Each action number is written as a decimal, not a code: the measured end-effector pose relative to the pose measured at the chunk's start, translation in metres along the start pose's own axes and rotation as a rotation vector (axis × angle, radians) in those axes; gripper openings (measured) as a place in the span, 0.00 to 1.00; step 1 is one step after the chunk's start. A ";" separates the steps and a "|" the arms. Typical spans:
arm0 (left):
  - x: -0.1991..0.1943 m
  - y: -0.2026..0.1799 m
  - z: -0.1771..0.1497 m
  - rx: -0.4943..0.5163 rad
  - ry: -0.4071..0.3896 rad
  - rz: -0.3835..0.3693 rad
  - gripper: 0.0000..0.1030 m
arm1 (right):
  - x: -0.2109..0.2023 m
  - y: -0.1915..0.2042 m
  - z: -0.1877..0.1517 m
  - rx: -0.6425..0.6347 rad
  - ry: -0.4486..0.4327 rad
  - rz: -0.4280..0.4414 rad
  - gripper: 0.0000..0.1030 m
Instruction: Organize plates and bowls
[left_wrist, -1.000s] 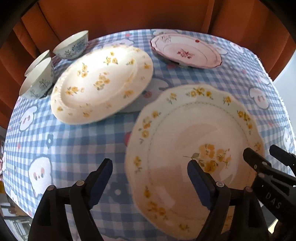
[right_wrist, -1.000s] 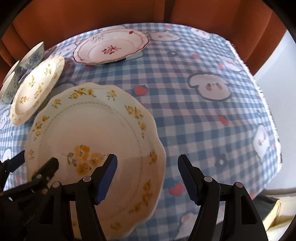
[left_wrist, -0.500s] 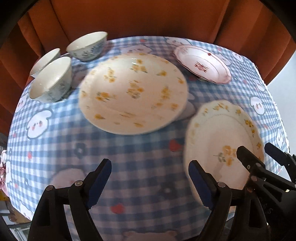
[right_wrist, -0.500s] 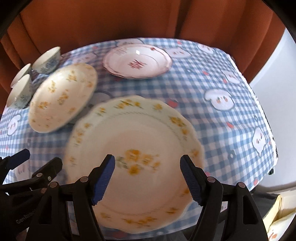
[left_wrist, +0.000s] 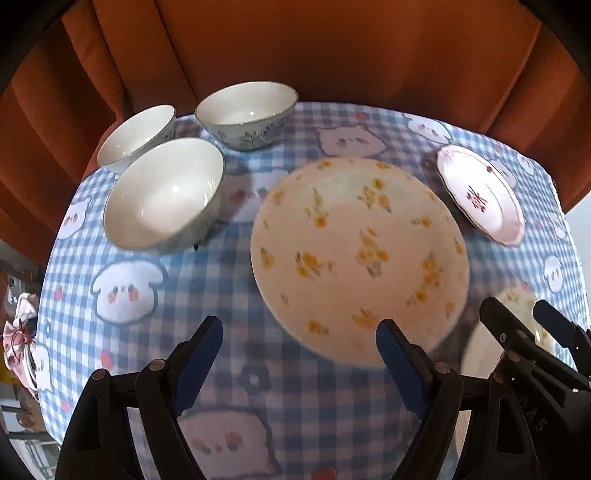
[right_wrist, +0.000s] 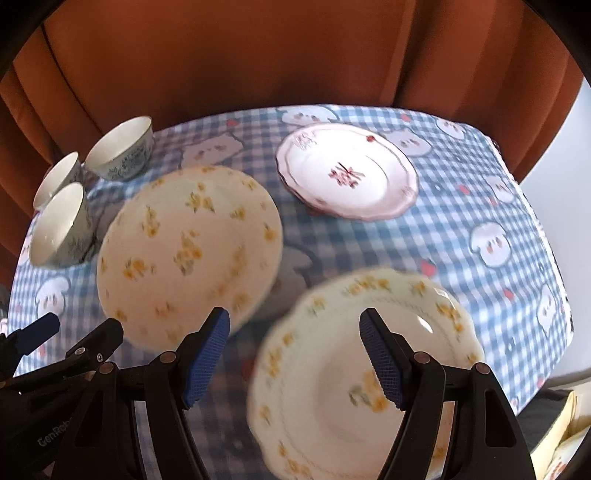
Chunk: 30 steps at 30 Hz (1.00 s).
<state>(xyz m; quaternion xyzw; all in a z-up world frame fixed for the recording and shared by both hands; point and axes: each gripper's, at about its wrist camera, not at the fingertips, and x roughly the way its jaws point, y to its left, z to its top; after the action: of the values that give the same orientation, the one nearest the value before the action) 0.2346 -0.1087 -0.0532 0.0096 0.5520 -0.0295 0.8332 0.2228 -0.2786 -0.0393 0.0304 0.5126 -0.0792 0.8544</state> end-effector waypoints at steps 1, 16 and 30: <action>0.002 0.001 0.004 -0.003 -0.003 0.002 0.84 | 0.003 0.001 0.005 -0.002 -0.005 0.005 0.74; 0.072 -0.007 0.043 -0.060 -0.001 0.075 0.78 | 0.083 0.014 0.065 -0.043 0.033 0.120 0.74; 0.088 -0.007 0.044 -0.032 0.022 0.066 0.75 | 0.108 0.023 0.069 -0.081 0.068 0.120 0.58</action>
<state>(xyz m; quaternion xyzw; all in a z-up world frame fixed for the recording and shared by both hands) 0.3091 -0.1213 -0.1171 0.0149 0.5609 0.0067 0.8277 0.3365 -0.2768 -0.1026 0.0292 0.5414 -0.0058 0.8402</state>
